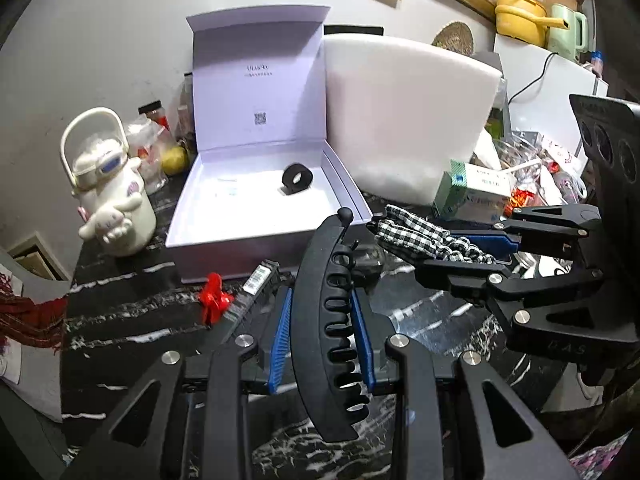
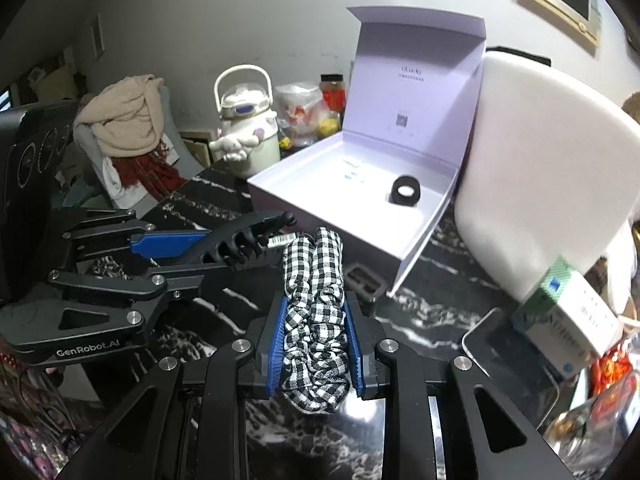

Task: Organize rigid objects
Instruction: 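Lift the gingham scrunchie and black claw clip off the table, then carry the scrunchie in the right tool and claw clip in the left tool into the lavender box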

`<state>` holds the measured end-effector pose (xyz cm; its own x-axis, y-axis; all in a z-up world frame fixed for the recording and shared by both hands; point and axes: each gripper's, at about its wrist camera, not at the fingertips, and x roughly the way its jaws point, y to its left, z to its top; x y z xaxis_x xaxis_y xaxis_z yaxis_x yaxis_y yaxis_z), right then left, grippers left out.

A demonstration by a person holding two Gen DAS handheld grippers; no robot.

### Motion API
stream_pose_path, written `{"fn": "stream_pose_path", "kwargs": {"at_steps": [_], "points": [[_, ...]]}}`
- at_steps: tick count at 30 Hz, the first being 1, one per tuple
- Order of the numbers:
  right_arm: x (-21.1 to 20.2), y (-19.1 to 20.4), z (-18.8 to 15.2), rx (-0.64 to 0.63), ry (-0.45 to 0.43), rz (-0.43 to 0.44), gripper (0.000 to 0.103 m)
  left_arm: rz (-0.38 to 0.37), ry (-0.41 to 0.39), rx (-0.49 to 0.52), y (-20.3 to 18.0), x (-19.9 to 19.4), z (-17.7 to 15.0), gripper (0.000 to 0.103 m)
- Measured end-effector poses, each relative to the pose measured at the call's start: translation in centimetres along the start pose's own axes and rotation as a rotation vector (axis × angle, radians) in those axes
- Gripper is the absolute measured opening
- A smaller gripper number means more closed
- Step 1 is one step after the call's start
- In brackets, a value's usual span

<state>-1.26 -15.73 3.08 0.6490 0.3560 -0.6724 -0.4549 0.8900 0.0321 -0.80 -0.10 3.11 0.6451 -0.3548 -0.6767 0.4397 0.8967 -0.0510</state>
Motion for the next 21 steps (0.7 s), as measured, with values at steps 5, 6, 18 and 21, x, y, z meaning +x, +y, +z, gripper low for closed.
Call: {"fn": "stream_pose_path", "kwargs": {"at_steps": [5, 6, 18, 21], "points": [[-0.2, -0.2, 1.5, -0.026, -0.027, -0.006, 0.026, 0.022, -0.015, 0.009, 0.3, 0.0, 1.4, 0.029], [-0.2, -0.3, 1.9, -0.032, -0.033, -0.007, 0.026, 0.022, -0.017, 0.008, 0.4, 0.0, 1.6, 0.029], [0.3, -1.4, 5.5, -0.055, -0.078, -0.006, 0.026, 0.015, -0.051, 0.017, 1.7, 0.7, 5.3, 0.029], [0.7, -1.8, 6.5, -0.053, -0.09, -0.011, 0.026, 0.021, -0.061, 0.021, 2.3, 1.1, 6.4, 0.029]]}}
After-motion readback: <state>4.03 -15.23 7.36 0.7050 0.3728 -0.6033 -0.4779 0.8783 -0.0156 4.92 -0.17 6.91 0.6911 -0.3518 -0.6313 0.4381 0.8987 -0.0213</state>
